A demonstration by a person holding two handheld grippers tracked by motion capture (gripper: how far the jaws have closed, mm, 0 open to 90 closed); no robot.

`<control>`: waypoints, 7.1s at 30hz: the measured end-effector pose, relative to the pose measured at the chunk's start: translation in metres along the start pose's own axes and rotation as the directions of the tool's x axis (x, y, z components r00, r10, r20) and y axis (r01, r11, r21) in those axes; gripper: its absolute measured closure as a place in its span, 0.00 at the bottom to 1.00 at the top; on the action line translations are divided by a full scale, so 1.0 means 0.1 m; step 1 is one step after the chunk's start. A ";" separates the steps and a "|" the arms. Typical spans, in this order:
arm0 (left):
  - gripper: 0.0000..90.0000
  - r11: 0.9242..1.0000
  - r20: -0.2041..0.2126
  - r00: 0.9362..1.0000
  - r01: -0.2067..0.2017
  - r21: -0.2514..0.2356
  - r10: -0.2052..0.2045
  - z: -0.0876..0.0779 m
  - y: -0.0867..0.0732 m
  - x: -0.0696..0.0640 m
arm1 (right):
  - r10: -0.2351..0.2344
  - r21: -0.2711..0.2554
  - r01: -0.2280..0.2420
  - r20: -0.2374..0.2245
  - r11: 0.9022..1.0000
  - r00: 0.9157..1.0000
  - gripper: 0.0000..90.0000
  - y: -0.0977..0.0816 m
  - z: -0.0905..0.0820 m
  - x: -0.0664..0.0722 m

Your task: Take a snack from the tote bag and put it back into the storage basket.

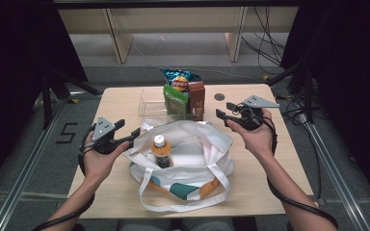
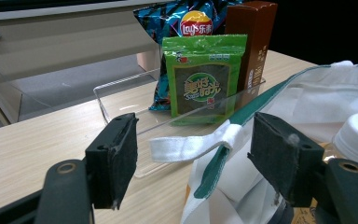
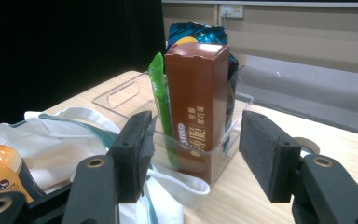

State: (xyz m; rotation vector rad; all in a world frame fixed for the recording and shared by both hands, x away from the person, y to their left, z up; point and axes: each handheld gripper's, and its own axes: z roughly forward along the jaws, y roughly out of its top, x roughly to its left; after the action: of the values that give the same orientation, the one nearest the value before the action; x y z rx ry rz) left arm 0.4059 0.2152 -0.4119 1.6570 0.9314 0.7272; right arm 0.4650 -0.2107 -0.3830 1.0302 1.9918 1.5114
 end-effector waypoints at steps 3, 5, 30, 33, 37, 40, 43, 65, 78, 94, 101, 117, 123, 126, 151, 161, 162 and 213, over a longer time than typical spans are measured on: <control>0.35 1.000 0.008 1.000 0.005 -0.008 -0.005 0.00 0.02 -0.02 | 0.015 -0.004 -0.015 -0.003 1.000 1.000 0.50 0.00 -0.03 -0.01; 0.35 1.000 0.018 1.000 0.011 -0.011 -0.011 -0.01 0.04 -0.05 | 0.001 -0.019 -0.001 -0.006 1.000 1.000 0.50 0.01 -0.04 -0.03; 0.41 0.999 0.238 0.971 0.001 -0.044 0.010 -0.03 0.07 -0.48 | 0.006 -0.026 -0.005 0.048 1.000 0.999 0.50 0.04 -0.11 -0.14; 0.42 0.999 0.252 0.968 0.007 -0.041 0.004 0.00 0.06 -0.52 | 0.014 -0.017 -0.013 0.045 1.000 0.999 0.50 0.03 -0.11 -0.13; 0.43 0.999 0.261 0.965 0.000 -0.033 0.009 0.05 0.03 -0.56 | 0.002 -0.018 -0.001 0.047 1.000 0.999 0.50 0.02 -0.10 -0.16; 0.44 1.000 0.265 0.964 -0.010 -0.021 0.015 0.09 0.00 -0.58 | 0.015 -0.020 -0.014 0.048 1.000 0.999 0.50 0.02 -0.11 -0.17; 0.46 1.000 0.273 0.962 -0.014 -0.010 0.016 0.13 -0.04 -0.60 | 0.012 -0.021 -0.011 0.049 1.000 0.999 0.50 0.02 -0.10 -0.17; 0.64 0.999 0.281 0.959 -0.039 0.002 0.037 0.23 -0.12 -0.62 | 0.042 -0.009 -0.042 0.041 0.999 0.998 0.50 0.00 -0.09 -0.16; 0.65 1.000 0.271 0.962 -0.024 -0.009 0.025 0.18 -0.07 -0.59 | 0.023 -0.020 -0.022 0.041 1.000 0.999 0.50 0.00 -0.09 -0.19; 0.65 0.998 0.272 0.962 0.002 -0.059 0.014 0.06 0.11 -0.54 | 0.027 -0.029 -0.026 0.050 0.999 0.998 0.50 0.03 -0.12 -0.19; 0.65 0.998 0.256 0.967 0.002 -0.067 0.015 0.02 0.20 -0.51 | 0.040 -0.020 -0.039 0.045 0.999 0.998 0.50 0.03 -0.12 -0.16; 0.65 0.996 0.237 0.971 0.004 -0.093 0.019 -0.02 0.36 -0.45 | 0.046 -0.023 -0.045 0.045 0.999 0.998 0.50 0.03 -0.12 -0.18; 0.65 0.994 0.232 0.973 0.006 -0.106 0.019 -0.04 0.42 -0.42 | 0.026 -0.026 -0.025 0.043 0.999 0.999 0.50 0.03 -0.11 -0.18; 0.65 0.994 0.232 0.973 0.015 -0.110 0.011 -0.05 0.44 -0.42 | 0.024 -0.029 -0.023 0.044 0.999 0.999 0.50 0.03 -0.10 -0.18; 0.65 0.988 0.206 0.978 0.019 -0.153 0.013 -0.11 0.63 -0.32 | 0.037 -0.019 -0.036 0.048 0.999 0.998 0.50 0.02 -0.10 -0.18; 0.65 0.985 0.206 0.978 0.023 -0.170 0.013 -0.09 0.71 -0.32 | 0.037 -0.026 -0.036 0.047 0.999 0.998 0.50 0.03 -0.10 -0.19; 0.65 0.985 0.205 0.979 0.020 -0.173 0.016 -0.09 0.72 -0.31 | 0.048 -0.024 -0.047 0.041 0.999 0.998 0.50 0.03 -0.11 -0.19; 0.65 0.977 0.126 0.992 0.008 -0.214 0.019 0.11 1.05 -0.06 | 0.050 -0.026 -0.048 0.053 0.998 0.997 0.50 0.02 -0.11 -0.20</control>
State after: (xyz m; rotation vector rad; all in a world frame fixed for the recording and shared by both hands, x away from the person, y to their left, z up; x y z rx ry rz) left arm 0.4351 0.1893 -0.3138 1.4973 0.7315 0.6917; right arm 0.4706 -0.2327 -0.3796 1.1052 1.9193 1.5139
